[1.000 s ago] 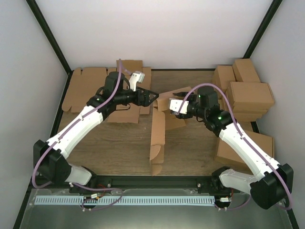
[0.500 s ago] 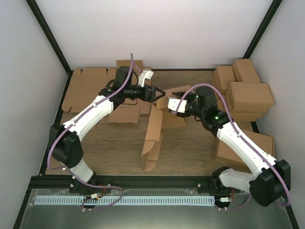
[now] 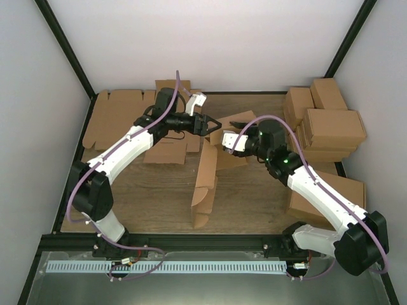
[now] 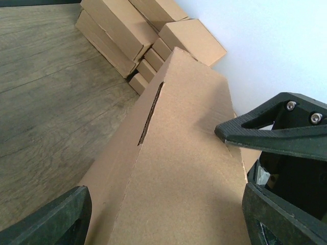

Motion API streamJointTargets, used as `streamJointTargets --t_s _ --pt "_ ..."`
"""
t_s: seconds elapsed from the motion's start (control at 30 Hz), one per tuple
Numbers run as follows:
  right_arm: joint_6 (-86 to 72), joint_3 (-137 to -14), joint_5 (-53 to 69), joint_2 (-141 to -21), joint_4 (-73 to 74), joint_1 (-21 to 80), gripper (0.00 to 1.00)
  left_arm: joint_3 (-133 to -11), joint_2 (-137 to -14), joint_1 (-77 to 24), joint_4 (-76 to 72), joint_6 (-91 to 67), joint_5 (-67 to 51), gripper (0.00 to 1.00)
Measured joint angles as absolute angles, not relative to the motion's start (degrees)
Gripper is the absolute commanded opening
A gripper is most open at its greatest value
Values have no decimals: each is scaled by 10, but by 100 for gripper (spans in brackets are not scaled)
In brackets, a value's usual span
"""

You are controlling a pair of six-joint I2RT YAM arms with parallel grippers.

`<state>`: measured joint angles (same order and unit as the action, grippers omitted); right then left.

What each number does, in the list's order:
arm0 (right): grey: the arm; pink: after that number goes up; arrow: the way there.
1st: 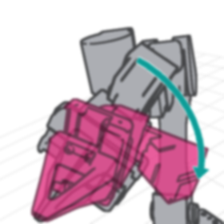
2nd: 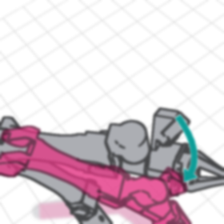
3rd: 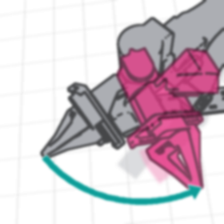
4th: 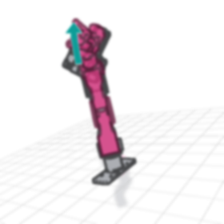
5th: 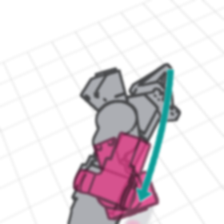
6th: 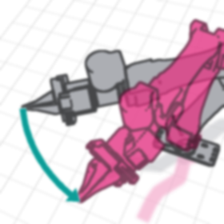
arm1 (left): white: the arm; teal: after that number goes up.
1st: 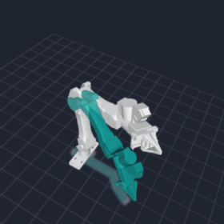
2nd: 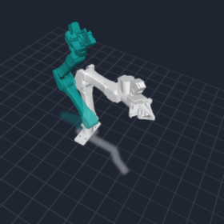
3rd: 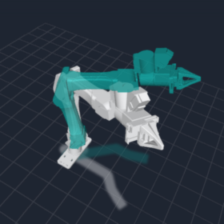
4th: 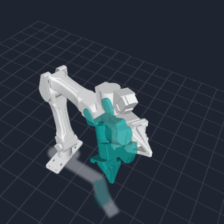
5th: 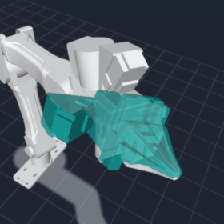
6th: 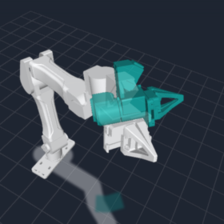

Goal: Fold the paper box

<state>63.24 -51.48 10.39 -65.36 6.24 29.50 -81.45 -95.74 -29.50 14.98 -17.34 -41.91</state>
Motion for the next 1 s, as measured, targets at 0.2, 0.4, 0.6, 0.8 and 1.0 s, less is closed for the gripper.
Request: streamJointTargets --t_s 0.2,0.4,0.6,0.8,1.0 --pt "631 -512 98 -662 58 311 70 -814 -960 -294 147 -173 -423 82" --pt "610 -524 106 -673 63 311 70 -814 -959 -292 147 -169 -423 81" --pt "589 -538 113 -684 72 311 70 -814 -959 -289 147 -163 -422 78" --pt "574 -540 111 -687 66 311 61 -814 -959 -288 147 -163 -421 78" --pt "571 -526 89 -683 37 320 62 -813 -959 -287 143 -163 -424 79"
